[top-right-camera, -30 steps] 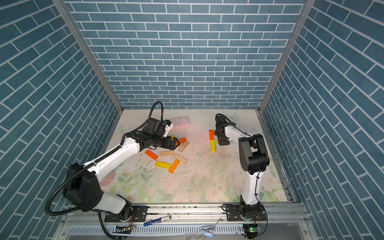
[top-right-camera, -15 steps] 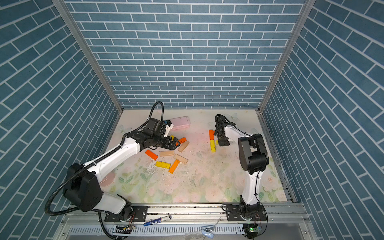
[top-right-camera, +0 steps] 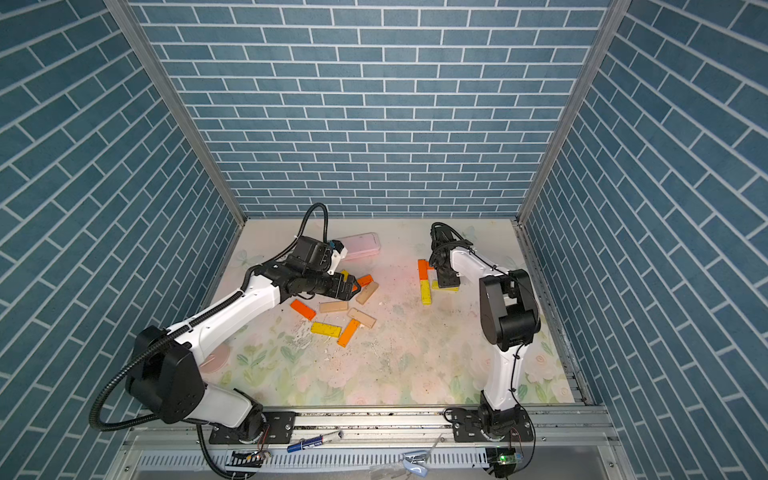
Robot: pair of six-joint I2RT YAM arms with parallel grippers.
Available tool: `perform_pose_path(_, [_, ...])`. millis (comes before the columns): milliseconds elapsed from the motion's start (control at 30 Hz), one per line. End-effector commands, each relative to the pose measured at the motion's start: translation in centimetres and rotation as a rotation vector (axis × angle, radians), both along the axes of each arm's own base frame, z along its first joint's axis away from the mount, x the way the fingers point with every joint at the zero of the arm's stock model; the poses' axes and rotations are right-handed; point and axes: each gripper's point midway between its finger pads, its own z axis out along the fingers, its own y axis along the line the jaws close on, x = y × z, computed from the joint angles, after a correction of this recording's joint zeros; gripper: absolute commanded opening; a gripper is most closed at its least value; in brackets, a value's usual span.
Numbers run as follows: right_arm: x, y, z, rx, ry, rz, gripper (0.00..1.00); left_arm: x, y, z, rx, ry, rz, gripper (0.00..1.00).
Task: Assemble the number 6 with building blocks
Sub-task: Assemble the building block at the center of the board.
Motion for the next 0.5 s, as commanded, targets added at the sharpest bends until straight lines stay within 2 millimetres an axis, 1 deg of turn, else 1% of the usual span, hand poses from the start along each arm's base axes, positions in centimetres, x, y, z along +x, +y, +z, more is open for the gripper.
perform_pose_path(0, [-1.1,-2.2,5.9,-0.128,-0.084,0.05,0.57,-0.4,0.1,-0.1,0.016,0.005,-0.005,0.97])
perform_pose_path(67, [-1.1,-4.1,8.0,-0.253,-0.127,0.181,0.57,-0.3,0.1,-0.2,0.017,0.005,-0.009,0.97])
perform_pose_path(100, [-0.7,-4.6,8.8,-0.306,-0.154,0.273,0.57,-0.4,0.0,-0.3,0.018,0.008,-0.011,0.97])
perform_pose_path(167, [-1.1,-6.2,9.5,-0.395,-0.152,0.429,0.56,-0.4,-0.1,-0.4,0.018,0.015,-0.024,0.97])
perform_pose_path(200, [-1.2,-6.7,9.5,-0.41,-0.156,0.497,0.55,-0.5,-0.2,-0.5,0.018,0.021,-0.028,0.97])
perform_pose_path(267, [-2.2,-8.6,9.5,-0.469,-0.153,0.605,0.55,-0.6,-0.4,-0.9,0.019,0.033,-0.039,0.97])
perform_pose_path(300, [-2.4,-9.1,9.3,-0.477,-0.167,0.665,0.52,-0.6,-0.6,-1.1,0.021,0.04,-0.043,0.97])
perform_pose_path(367, [-3.6,-11.2,8.6,-0.504,-0.121,0.715,0.47,-0.7,-0.8,-1.4,0.025,0.05,-0.055,0.97])
perform_pose_path(467, [-3.9,-11.9,6.9,-0.464,-0.092,0.827,0.46,-0.7,-1.2,-1.9,0.027,0.062,-0.066,0.97])
